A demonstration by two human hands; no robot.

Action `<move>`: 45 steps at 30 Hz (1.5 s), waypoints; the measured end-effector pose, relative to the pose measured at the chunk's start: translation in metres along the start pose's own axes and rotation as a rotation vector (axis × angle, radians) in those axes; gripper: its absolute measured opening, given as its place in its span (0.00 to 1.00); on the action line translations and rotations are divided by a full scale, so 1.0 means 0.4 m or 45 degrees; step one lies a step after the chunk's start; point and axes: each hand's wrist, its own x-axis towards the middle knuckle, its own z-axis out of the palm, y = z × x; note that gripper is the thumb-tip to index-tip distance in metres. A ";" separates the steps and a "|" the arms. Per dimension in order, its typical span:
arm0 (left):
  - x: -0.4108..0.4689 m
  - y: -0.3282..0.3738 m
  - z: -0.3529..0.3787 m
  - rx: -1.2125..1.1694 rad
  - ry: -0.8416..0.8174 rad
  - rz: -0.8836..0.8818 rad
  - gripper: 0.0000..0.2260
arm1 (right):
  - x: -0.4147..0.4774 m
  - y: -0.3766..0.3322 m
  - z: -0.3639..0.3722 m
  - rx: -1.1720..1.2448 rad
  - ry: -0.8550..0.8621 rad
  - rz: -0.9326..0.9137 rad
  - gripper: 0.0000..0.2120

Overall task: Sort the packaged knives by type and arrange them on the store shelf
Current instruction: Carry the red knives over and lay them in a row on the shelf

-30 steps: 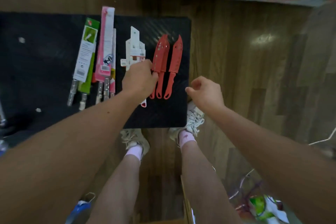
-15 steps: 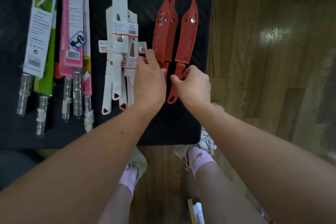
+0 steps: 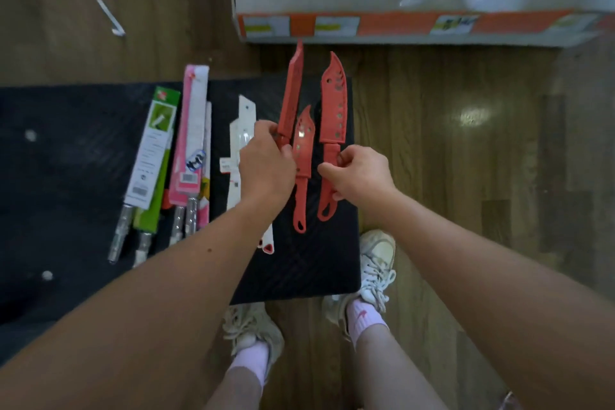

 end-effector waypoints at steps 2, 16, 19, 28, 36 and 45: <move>-0.021 0.076 -0.067 -0.029 0.032 0.062 0.10 | -0.058 -0.069 -0.046 0.051 0.014 -0.038 0.07; -0.345 0.635 -0.668 -0.341 0.142 0.455 0.08 | -0.636 -0.639 -0.414 0.050 0.295 -0.521 0.09; -0.417 0.746 -0.796 -0.417 0.208 0.530 0.07 | -0.762 -0.741 -0.486 0.004 0.368 -0.598 0.10; -0.633 0.984 -1.057 -0.413 0.305 0.755 0.10 | -1.091 -0.931 -0.612 0.031 0.420 -0.731 0.05; -0.680 1.126 -1.165 -0.417 0.274 0.791 0.11 | -1.196 -1.030 -0.733 0.085 0.558 -0.741 0.08; -0.577 1.300 -1.152 -0.399 0.302 0.700 0.11 | -1.111 -1.162 -0.918 0.085 0.435 -0.789 0.10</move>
